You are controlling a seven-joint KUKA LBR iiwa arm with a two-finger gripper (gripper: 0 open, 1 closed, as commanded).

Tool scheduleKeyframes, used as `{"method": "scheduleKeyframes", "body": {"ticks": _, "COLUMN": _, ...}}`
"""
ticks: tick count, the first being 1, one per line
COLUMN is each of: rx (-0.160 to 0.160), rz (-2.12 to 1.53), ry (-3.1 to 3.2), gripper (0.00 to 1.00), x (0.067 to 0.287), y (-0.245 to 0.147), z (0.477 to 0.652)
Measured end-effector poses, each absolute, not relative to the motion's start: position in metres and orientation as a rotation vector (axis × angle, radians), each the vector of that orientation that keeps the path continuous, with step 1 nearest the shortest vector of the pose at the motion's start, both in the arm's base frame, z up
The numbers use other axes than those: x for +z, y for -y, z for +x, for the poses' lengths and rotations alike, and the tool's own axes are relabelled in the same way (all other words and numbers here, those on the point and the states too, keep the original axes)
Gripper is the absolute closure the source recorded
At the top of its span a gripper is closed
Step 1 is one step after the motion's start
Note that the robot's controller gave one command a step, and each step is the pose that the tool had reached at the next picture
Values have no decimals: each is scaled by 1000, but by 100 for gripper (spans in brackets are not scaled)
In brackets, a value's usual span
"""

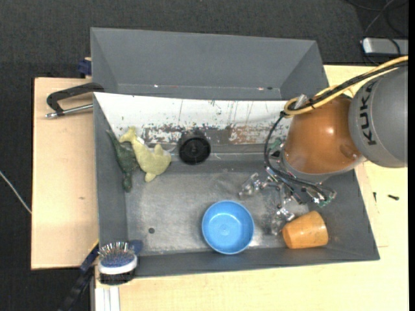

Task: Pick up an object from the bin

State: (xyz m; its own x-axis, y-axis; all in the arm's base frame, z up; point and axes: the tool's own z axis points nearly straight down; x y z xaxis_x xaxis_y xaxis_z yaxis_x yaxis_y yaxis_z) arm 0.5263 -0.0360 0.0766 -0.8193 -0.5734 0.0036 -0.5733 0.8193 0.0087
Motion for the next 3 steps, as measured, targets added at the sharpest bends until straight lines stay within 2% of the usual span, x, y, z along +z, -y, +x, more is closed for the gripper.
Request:
{"method": "scheduleKeyframes", "body": {"ticks": 1, "rx": -3, "rz": 1327, "ry": 2850, "gripper": 0, "x": 73, "y": 7, "z": 494}}
{"method": "scheduleKeyframes", "body": {"ticks": 2, "rx": 5, "rz": 1229, "ry": 2904, "gripper": 0, "x": 173, "y": 4, "z": 496}}
{"method": "scheduleKeyframes", "body": {"ticks": 3, "rx": 2, "rz": 1560, "ry": 2722, "gripper": 0, "x": 79, "y": -101, "z": 502}}
